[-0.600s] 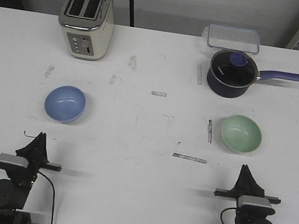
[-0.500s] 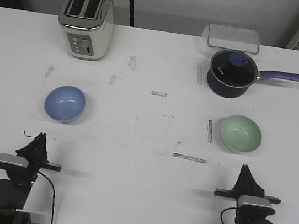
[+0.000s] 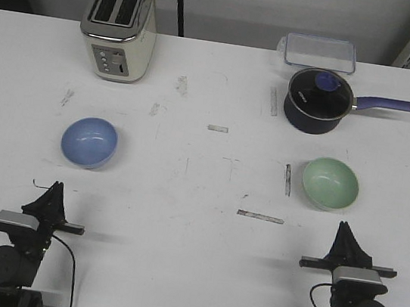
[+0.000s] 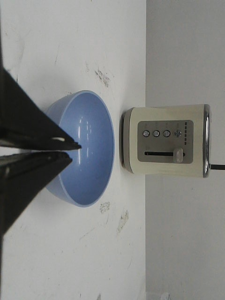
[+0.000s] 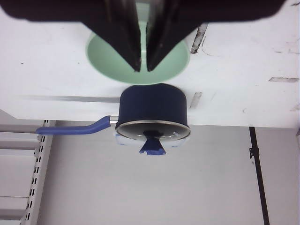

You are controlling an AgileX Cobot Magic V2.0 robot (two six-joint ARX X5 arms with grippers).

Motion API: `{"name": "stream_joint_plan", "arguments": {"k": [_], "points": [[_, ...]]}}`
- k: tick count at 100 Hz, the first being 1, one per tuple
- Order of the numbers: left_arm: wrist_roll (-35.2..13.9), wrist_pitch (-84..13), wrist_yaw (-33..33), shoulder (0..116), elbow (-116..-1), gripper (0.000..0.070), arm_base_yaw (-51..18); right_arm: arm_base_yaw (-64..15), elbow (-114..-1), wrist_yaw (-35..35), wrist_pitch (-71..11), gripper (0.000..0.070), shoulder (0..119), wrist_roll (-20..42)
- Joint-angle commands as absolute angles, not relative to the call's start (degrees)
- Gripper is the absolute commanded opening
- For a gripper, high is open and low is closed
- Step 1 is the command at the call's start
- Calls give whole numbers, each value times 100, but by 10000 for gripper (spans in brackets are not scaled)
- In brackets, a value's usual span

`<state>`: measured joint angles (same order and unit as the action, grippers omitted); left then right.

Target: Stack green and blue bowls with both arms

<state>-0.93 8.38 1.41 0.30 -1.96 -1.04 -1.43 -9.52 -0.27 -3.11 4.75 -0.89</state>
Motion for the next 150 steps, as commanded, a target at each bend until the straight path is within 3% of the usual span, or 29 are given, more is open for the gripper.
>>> {"name": "stream_joint_plan", "arguments": {"k": [1,26,55,76,101,125,131,144,150], "points": [[-69,906,139,19,-69,1,-104,-143,-1227,-49,-405,14,753,-161],[-69,906,139,19,-69,1,-104,-143,-2447,-40,-753,14,2386,-154],[-69,906,139,19,-69,1,-104,-143,-3774,19,-1715,14,4239,-97],[-69,906,139,19,-69,1,-104,-141,-4853,12,-3317,14,5496,-25],[-69,906,139,19,-69,1,-104,209,-6117,34,-4285,14,6906,198],[-69,906,139,19,-69,1,-104,904,-6917,1087,-4300,18,7572,694],[-69,906,139,19,-69,1,-104,1133,-6984,1389,-4327,71,7684,856],[-69,906,139,19,-69,1,-104,1638,-6987,1704,-4523,348,7863,895],[-69,906,139,19,-69,1,-104,1813,-6984,1739,-4606,376,7920,845]]}}
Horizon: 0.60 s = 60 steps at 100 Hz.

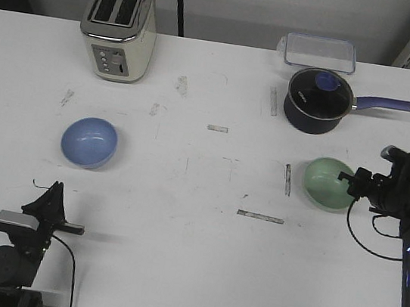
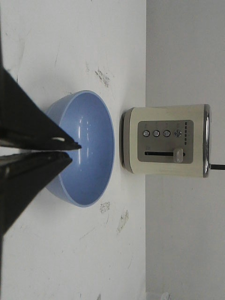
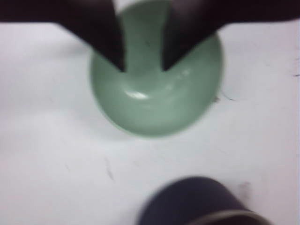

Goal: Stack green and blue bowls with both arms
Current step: 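Reach the right gripper down and grasp the rim of the pale green bowl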

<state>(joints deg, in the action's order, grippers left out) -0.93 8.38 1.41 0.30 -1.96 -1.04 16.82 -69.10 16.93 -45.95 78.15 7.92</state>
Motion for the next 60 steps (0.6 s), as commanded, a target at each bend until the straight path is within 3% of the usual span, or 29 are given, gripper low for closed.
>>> {"name": "stream_joint_plan", "arguments": {"k": [1,27,60], "points": [[-69,906,139,19,-69,1,-104,1837,-6984,1747,-4613,376,7931,823],[-69,906,139,19,-69,1,-104,2102,-6973,1824,-4683,415,8287,585],[-69,906,139,19,-69,1,-104,1990,-6971,1820,-4418,409,9072,548]]}}
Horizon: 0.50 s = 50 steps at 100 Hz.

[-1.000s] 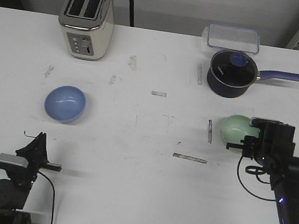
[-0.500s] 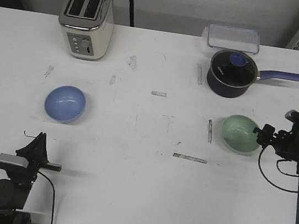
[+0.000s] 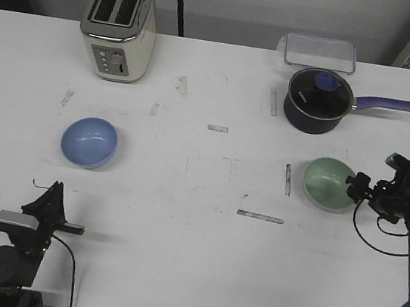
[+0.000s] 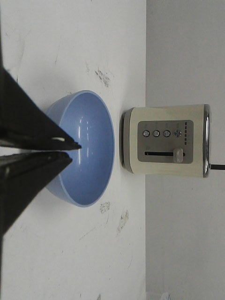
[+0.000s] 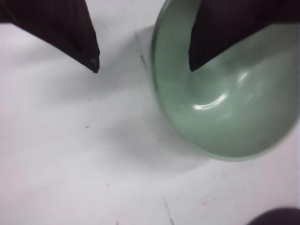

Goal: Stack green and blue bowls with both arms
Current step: 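Reach the right gripper down and grasp the rim of the pale green bowl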

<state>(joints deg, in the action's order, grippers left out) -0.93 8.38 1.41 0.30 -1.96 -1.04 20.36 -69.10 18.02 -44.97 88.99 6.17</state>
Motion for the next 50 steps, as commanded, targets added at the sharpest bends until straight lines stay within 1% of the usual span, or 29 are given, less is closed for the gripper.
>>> {"name": "stream_joint_plan", "arguments": {"k": [1,6,10,18,24,29,50], "points": [[-69,906,139,19,-69,1,-104,1979,-6971,1820,-4401,405,9094,550],[-69,906,139,19,-69,1,-104,1938,-6971,1815,-4313,367,9192,550],[-69,906,139,19,-69,1,-104,1907,-6971,1813,-4263,303,9253,552],[-69,906,139,19,-69,1,-104,1844,-6971,1798,-4215,152,9365,552],[-69,906,139,19,-69,1,-104,1811,-6971,1774,-4213,56,9430,556],[-69,908,139,19,-69,1,-104,1804,-6971,1741,-4206,12,9459,558],[-69,906,139,19,-69,1,-104,1804,-6973,1649,-4180,6,9432,596]]}}
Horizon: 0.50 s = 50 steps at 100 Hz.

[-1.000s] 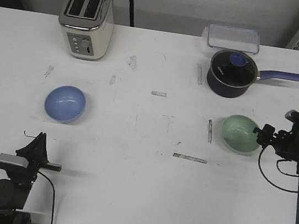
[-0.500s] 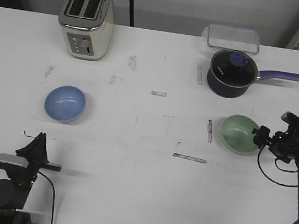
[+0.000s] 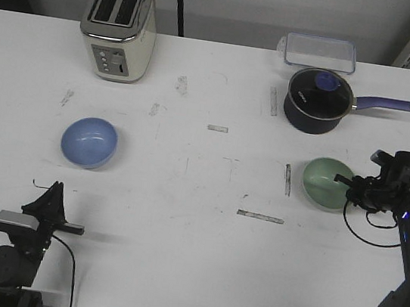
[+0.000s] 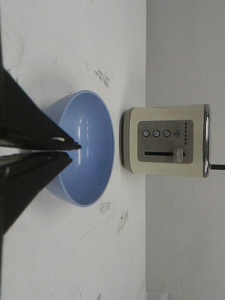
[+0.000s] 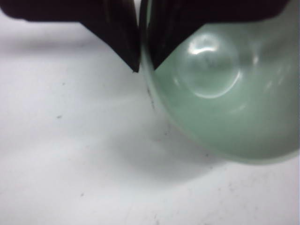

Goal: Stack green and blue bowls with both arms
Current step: 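Reach the right gripper down and grasp the rim of the pale green bowl, then slide the green bowl with the right gripper toward the table center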

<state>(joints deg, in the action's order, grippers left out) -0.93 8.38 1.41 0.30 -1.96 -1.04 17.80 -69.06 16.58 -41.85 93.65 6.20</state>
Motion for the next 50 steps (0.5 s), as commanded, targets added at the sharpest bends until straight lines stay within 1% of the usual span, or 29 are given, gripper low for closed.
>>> {"name": "stream_joint_plan", "arguments": {"k": [1,14,30,36,50], "points": [[-69,908,139,19,-69,1,-104,1804,-6973,1649,-4185,6,9424,598],[-69,908,139,19,-69,1,-104,1747,-6984,1658,-4185,6,9292,652],[-69,906,139,19,-69,1,-104,1549,-6984,1651,-4178,6,8991,891],[-69,906,139,19,-69,1,-104,1393,-6984,1653,-4193,6,8873,1000],[-69,906,139,19,-69,1,-104,821,-6984,1656,-4204,6,8702,1487]]}}
